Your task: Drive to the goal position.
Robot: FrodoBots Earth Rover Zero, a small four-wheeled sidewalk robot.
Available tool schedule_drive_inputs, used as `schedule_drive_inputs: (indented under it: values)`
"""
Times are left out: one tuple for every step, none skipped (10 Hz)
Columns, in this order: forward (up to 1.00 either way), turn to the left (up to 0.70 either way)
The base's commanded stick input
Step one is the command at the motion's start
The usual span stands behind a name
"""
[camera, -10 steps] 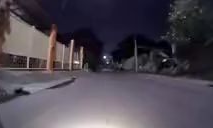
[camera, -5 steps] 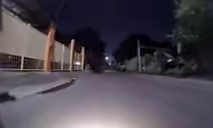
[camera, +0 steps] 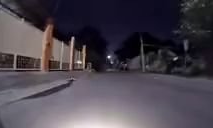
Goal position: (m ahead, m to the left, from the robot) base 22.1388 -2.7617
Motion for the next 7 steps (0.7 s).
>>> schedule_drive_inputs:
  values:
    - [1.00,0.00]
    - [0.00,0.00]
    - [0.00,0.00]
    - [0.13,0.00]
    - [0.51,0.00]
    - [1.00,0.00]
    - [1.00,0.00]
